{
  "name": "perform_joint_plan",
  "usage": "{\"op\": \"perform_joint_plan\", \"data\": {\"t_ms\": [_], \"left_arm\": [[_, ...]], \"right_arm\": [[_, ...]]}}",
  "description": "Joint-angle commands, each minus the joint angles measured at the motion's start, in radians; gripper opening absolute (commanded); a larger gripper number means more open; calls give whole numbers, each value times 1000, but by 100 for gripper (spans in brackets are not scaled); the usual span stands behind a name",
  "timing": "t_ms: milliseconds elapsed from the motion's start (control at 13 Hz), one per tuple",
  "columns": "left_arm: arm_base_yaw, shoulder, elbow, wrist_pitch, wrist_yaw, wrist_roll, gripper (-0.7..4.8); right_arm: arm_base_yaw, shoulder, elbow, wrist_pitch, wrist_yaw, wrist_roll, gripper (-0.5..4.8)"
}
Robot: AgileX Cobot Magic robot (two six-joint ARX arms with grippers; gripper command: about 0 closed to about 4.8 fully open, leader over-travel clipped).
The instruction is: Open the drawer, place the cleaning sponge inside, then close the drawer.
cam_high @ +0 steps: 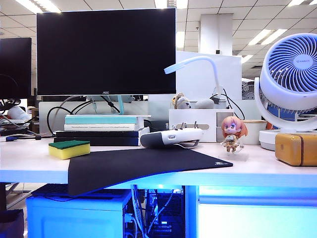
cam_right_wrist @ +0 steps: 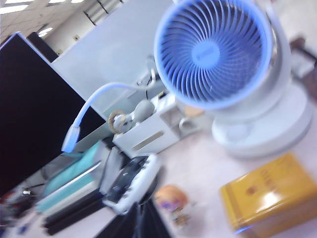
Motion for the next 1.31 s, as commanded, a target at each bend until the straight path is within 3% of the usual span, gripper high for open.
{"op": "perform_joint_plan", "data": {"t_ms": [77,154,308,462,694,848,1079,1310], "left_arm": [[-1,5,6,-16,40,5,-6],[-1,19,6,-94,40,33,-6],[-1,37,6,-159,53,53,-6],[-1,40,6,-161,64,54,-6],[-1,40,6,-158,75,64,-6],[-1,41,6,-158,159,128,-6],[-2,44,6,-147,263,130,-6],[-2,46,15,-132,266,119,-6]], "right_arm": [[-2,49,5,13,-8,171,-5],[-3,92,3,4,-8,240,-5],[-20,142,-5,21,-19,259,-4],[-73,147,-67,121,-84,277,-4],[-214,159,-163,148,-192,416,-4],[-322,159,-239,159,-290,422,-4],[-353,164,-315,180,-293,421,-4],[-380,166,-430,234,-323,471,-4]]}}
